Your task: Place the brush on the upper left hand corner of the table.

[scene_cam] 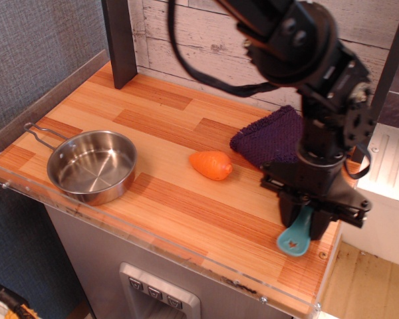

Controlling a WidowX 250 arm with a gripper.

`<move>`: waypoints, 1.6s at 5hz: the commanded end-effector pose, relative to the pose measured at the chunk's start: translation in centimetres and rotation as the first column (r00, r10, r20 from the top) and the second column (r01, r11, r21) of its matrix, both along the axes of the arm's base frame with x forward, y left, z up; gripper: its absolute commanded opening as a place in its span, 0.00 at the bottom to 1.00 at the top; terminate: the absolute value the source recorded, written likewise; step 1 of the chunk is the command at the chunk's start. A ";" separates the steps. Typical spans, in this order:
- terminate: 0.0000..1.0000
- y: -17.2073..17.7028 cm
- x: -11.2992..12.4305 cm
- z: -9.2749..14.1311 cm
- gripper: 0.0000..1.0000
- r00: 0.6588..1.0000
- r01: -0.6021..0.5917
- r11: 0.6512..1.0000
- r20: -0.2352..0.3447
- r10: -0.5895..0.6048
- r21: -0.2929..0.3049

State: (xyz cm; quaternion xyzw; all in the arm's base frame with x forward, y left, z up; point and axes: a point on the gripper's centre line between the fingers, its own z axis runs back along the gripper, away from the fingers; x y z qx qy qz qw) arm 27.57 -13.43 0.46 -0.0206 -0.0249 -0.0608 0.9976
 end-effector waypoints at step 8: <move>0.00 28.4 10.2 3.0 1.00 0.997 -0.046 0.999 0.057 0.045 0.021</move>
